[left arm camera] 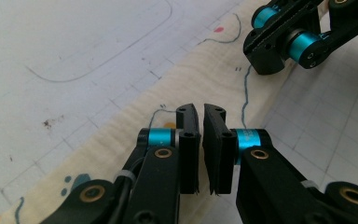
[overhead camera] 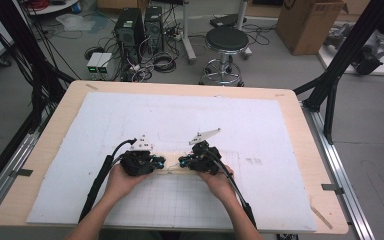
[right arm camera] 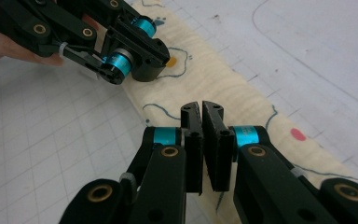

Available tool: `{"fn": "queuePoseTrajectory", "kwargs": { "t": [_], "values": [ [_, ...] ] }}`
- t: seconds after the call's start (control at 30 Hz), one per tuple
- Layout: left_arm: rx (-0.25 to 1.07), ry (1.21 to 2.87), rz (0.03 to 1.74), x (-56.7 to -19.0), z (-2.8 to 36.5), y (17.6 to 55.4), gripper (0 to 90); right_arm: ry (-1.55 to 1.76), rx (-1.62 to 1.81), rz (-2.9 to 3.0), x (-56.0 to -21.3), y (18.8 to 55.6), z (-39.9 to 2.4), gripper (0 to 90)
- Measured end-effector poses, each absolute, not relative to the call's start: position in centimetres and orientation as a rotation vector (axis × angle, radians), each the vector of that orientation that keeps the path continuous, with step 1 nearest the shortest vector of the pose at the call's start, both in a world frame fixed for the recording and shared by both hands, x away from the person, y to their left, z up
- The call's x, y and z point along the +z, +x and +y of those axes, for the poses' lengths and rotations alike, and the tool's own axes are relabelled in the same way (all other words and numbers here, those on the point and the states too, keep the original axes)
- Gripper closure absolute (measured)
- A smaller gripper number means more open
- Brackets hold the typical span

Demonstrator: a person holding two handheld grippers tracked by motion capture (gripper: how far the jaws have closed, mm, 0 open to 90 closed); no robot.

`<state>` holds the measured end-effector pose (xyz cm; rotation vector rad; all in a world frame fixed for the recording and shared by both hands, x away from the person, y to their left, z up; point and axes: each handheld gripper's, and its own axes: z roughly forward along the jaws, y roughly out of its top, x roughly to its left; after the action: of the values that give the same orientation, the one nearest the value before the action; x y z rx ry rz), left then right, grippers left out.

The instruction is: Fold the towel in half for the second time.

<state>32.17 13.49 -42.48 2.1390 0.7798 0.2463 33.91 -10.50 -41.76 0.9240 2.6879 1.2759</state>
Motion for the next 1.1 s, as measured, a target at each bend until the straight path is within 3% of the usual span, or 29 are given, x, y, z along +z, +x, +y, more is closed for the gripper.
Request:
{"fn": "queuePoseTrajectory", "kwargs": {
  "t": [0.8, 1.1],
  "values": [
    [0.277, 2.255, 0.769, -42.9, 14.0, 31.9, 83.3, 0.892, 1.166, 2.741, -43.2, 33.5, -11.0, 88.3],
    [0.266, 2.201, 0.812, -43.3, 15.6, 31.7, 83.2, 0.887, 1.162, 2.731, -43.2, 33.3, -12.0, 88.1]
  ]
}}
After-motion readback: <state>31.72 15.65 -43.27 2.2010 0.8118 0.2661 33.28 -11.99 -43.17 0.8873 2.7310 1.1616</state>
